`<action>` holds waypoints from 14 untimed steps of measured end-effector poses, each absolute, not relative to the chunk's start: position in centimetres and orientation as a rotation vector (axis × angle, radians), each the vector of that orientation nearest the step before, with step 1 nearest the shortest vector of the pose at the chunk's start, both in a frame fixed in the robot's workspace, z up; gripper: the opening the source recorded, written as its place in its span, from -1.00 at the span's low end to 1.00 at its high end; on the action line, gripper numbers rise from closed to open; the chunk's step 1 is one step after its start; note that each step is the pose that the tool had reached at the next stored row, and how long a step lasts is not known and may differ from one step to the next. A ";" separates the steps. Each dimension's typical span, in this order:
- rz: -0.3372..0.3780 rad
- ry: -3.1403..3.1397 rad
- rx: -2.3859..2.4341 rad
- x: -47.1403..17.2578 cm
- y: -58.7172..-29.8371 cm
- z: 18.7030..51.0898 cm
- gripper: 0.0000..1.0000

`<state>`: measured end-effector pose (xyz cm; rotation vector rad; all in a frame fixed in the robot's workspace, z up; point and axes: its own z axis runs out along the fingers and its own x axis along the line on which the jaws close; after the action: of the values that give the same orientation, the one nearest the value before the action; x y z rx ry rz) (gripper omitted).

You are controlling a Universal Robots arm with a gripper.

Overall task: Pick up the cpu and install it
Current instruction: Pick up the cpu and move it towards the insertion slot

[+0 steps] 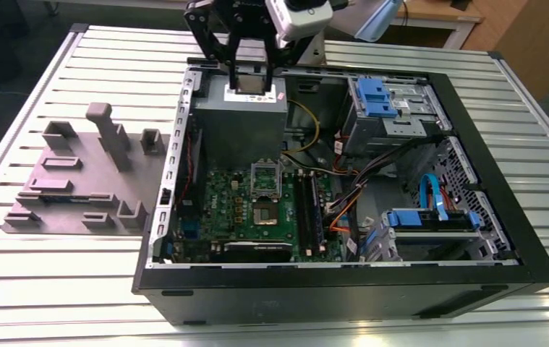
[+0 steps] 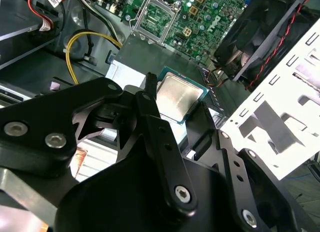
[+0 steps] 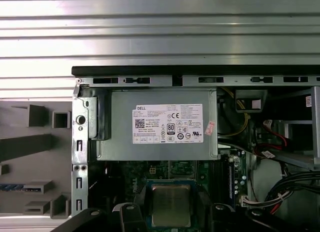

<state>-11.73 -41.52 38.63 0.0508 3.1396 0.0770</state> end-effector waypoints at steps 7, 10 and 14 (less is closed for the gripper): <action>0.077 3.140 0.051 -11.6 -42.2 38.6 -0.05; 0.077 3.140 0.051 -10.9 -42.3 38.5 -0.05; 0.076 3.140 0.051 -10.1 -42.5 38.4 -0.05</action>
<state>-10.07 -42.54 38.38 0.0509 3.1397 0.0760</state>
